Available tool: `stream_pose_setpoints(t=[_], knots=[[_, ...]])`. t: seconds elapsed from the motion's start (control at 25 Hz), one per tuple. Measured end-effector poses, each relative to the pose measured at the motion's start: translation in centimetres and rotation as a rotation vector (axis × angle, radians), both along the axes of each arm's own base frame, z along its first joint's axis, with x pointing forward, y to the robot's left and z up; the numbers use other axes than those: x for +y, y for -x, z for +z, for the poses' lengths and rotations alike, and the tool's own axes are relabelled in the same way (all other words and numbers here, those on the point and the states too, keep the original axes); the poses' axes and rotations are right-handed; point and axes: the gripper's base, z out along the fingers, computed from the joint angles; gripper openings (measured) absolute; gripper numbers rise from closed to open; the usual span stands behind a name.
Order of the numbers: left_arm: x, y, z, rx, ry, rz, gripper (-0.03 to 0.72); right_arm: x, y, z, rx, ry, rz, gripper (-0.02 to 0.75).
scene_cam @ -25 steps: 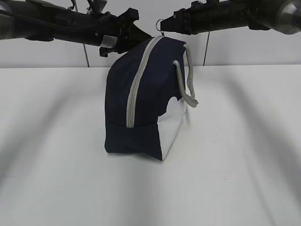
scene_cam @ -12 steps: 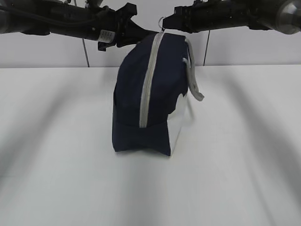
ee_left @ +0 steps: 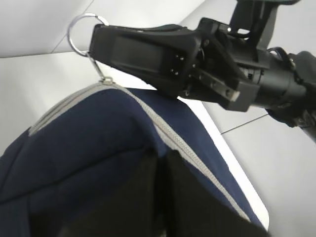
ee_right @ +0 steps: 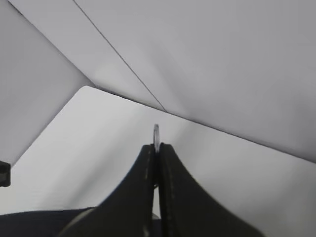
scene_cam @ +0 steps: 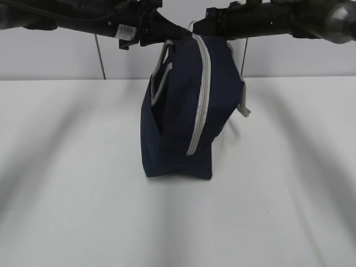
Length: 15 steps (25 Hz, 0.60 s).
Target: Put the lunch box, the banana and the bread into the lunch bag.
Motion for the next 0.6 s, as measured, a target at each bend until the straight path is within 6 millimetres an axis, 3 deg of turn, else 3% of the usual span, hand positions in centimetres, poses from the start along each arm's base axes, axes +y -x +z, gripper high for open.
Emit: stream_pose_setpoints(t=[0.36, 0.6], knots=[[0.1, 0.1, -0.4, 0.002, -0.052, -0.008, 0.013, 0.3, -0.9, -4.1, 0.106, -0.138, -0.015, -0.016], [0.1, 0.1, -0.5, -0.003, -0.07, -0.012, 0.012, 0.4, -1.1, -5.3, 0.148, -0.18, -0.024, -0.016]])
